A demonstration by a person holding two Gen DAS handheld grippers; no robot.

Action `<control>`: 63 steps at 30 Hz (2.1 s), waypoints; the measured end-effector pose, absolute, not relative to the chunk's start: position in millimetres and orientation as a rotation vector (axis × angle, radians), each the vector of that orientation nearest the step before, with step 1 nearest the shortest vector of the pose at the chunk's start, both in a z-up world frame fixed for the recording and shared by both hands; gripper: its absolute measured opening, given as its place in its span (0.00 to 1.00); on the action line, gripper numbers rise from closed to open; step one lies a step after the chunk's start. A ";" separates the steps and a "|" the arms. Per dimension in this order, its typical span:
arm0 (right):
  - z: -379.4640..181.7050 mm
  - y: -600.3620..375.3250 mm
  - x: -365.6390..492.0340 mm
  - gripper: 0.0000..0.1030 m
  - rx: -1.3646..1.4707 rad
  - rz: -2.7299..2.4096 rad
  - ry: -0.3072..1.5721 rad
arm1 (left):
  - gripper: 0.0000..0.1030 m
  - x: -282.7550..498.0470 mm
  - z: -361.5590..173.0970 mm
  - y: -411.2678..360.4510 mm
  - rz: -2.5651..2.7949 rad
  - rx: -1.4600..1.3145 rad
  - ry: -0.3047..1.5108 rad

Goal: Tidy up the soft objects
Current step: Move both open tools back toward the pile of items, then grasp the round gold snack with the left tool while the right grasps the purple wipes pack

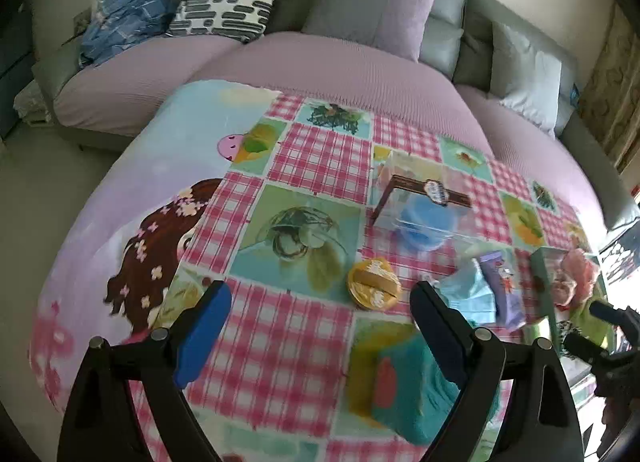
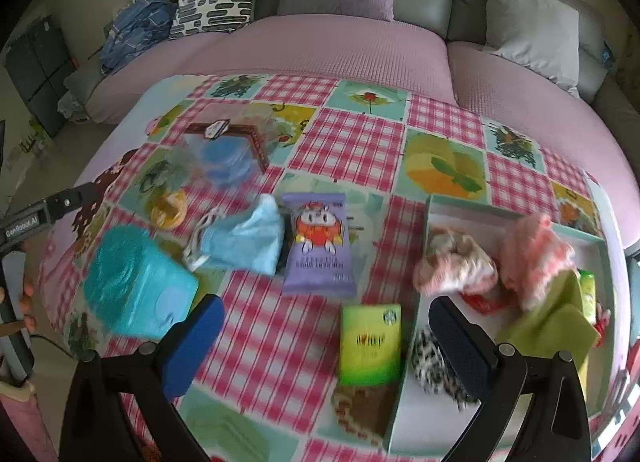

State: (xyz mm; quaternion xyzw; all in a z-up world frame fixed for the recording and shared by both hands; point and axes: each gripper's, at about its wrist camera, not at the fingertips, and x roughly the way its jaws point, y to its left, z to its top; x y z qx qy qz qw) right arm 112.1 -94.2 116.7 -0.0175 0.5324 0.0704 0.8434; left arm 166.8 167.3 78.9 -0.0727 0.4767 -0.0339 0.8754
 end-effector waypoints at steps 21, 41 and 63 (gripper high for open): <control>38.7 -88.4 189.3 0.95 -0.017 0.195 1.234 | 0.88 244.2 11.6 110.4 -0.305 0.004 1.217; 29.2 -98.1 201.7 0.68 -0.016 0.160 1.234 | 0.48 247.1 0.8 106.9 -0.341 -0.027 1.227; 42.7 -98.7 191.2 0.50 0.006 0.175 1.222 | 0.47 241.8 16.3 126.3 -0.304 -0.073 1.196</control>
